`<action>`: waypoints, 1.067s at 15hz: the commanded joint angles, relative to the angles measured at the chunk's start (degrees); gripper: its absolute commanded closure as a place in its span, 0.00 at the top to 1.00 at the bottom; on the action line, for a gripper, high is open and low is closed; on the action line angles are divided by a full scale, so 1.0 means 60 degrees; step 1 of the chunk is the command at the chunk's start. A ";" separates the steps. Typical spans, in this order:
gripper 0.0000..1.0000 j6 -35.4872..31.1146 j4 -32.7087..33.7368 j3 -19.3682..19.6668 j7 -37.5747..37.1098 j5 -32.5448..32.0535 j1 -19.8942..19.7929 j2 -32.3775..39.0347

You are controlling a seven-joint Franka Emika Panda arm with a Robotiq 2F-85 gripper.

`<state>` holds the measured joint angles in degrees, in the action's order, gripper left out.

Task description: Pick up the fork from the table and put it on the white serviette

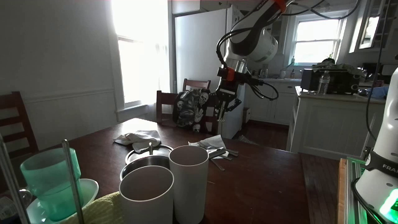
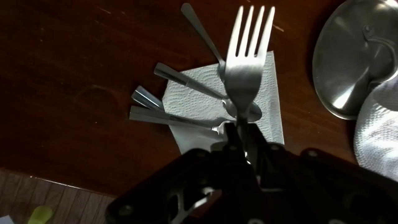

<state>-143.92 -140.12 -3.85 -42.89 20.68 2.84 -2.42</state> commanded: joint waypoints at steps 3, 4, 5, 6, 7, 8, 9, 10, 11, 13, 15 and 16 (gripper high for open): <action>0.03 0.0020 0.0010 0.0011 -0.0059 0.0016 0.0016 -0.0015; 0.03 -0.0108 0.0093 -0.0043 -0.0001 0.0364 0.0095 0.0204; 0.03 -0.0479 0.0069 -0.0095 -0.0577 0.0022 0.0096 0.0402; 0.03 -0.0532 0.0101 -0.0125 -0.1042 0.0026 0.0122 0.0575; 0.03 -0.0666 0.0099 -0.0132 -0.1509 -0.0126 0.0135 0.0707; 0.03 -0.0857 0.0112 -0.0124 -0.2016 -0.0152 0.0157 0.0876; 0.03 -0.1166 0.0105 -0.0093 -0.2469 -0.0204 0.0174 0.1069; 0.03 -0.1390 0.0155 -0.0063 -0.2788 -0.0036 0.0203 0.1305; 0.03 -0.1715 0.0177 -0.0013 -0.3156 -0.0095 0.0223 0.1542; 0.03 -0.2151 0.0282 0.0035 -0.3652 0.0045 0.0260 0.1970; 0.03 -0.2391 0.0466 0.0023 -0.4077 0.0444 0.0254 0.2425; 0.03 -0.2437 0.0572 -0.0002 -0.4289 0.0640 0.0246 0.2616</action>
<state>-156.70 -139.27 -4.30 -64.40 21.27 3.50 9.40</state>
